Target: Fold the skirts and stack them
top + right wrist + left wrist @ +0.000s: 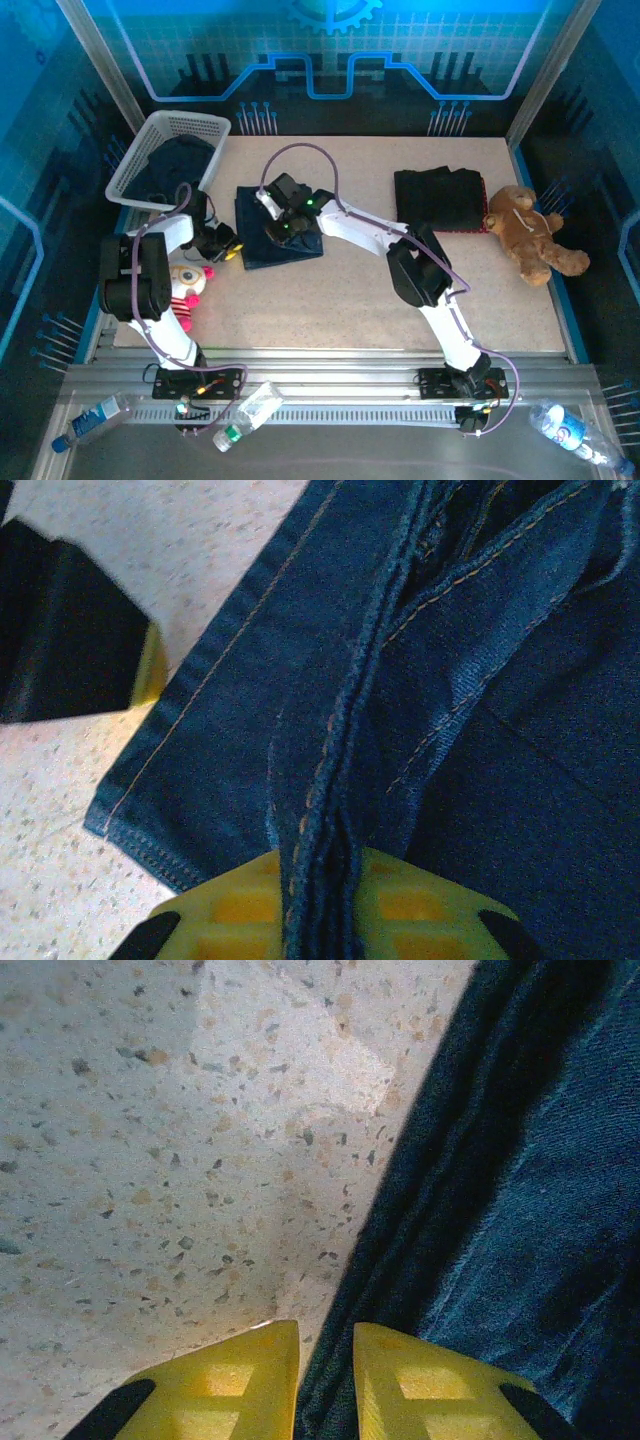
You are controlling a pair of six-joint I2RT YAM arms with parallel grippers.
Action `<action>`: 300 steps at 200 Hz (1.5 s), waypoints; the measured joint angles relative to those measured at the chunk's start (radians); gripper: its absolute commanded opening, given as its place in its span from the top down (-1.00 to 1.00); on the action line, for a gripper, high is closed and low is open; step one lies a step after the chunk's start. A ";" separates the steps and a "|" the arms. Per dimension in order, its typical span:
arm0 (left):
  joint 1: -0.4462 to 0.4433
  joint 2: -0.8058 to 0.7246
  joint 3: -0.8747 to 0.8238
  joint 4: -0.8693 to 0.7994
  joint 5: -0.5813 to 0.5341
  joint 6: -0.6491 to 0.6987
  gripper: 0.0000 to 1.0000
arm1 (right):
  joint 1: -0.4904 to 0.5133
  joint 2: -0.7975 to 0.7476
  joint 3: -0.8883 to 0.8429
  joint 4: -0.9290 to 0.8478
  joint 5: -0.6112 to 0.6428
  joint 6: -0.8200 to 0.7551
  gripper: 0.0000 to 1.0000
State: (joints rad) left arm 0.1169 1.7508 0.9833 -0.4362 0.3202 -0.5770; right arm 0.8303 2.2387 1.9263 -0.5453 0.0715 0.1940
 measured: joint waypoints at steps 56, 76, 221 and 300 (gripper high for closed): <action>0.000 0.000 0.003 0.000 0.011 0.001 0.52 | 0.009 0.051 0.100 -0.019 0.087 0.023 1.00; 0.000 0.000 0.003 0.000 0.011 0.000 0.52 | 0.030 0.118 0.183 -0.038 0.085 -0.011 1.00; 0.018 -0.311 0.025 -0.071 -0.064 -0.025 0.37 | 0.051 0.013 0.192 -0.180 -0.129 -0.235 0.18; -0.169 -0.190 0.025 0.090 0.003 -0.168 0.38 | -0.204 0.348 0.526 -0.214 -0.156 -0.061 1.00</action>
State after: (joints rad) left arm -0.0517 1.5612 1.0080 -0.3462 0.3229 -0.7448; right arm 0.6262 2.5870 2.4523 -0.7589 -0.0845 0.1329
